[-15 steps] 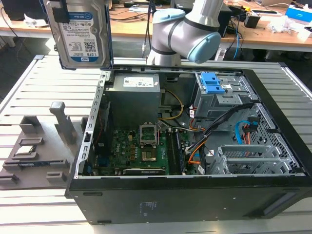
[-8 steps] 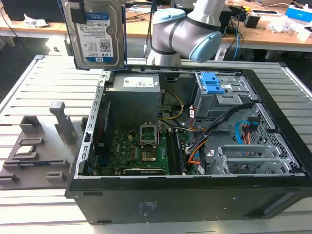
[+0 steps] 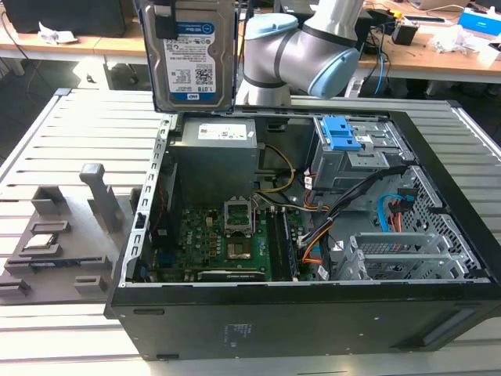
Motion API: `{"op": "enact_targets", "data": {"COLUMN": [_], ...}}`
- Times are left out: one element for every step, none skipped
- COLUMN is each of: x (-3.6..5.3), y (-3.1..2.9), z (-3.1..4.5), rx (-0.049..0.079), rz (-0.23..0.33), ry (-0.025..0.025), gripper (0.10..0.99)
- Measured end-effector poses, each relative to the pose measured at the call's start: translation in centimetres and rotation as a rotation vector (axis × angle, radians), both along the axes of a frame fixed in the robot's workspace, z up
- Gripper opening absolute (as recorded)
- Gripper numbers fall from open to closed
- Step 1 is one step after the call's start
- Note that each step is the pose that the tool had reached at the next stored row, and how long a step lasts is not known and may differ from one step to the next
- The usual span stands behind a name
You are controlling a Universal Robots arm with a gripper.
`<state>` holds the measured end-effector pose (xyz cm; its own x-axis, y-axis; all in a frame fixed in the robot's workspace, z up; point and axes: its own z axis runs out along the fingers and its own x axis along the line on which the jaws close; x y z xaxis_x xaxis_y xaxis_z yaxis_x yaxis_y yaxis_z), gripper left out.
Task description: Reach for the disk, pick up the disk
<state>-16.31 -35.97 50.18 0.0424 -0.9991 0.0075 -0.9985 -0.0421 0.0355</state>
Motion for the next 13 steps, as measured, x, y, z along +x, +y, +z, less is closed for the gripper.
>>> {"op": "enact_targets", "data": {"x": [0.4, 0.69, 1.37, 1.92, 2.42, 2.9, 3.57, 4.1, 4.91, 5.34, 5.8, 6.09, 6.42], "y": [0.0, 0.01, 0.01, 0.01, 0.01, 0.01, 0.01, 0.01, 0.02, 0.02, 0.02, 0.02, 0.02], "z": [0.0, 0.0, 0.0, 0.0, 0.0, 0.0, 0.0, 0.0, 0.0, 0.0, 0.0, 0.0, 0.0], "rx": [0.0, 0.0, 0.0, 0.0, 0.0, 0.0, 0.0, 0.0, 0.0, 0.0, 0.0, 0.0, 0.0], "rz": [0.0, 0.0, 0.0, 0.0, 0.0, 0.0, 0.0, 0.0, 0.0, 0.0, 0.0, 0.0, 0.0], "ry": [0.0, 0.0, 0.0, 0.0, 0.0, 0.0, 0.0, 0.0, 0.0, 0.0, 0.0, 0.0, 0.0], "gripper": [0.369, 0.369, 0.369, 0.369, 0.369, 0.369, 0.369, 0.369, 0.369, 0.369, 0.369, 0.369, 0.369]}}
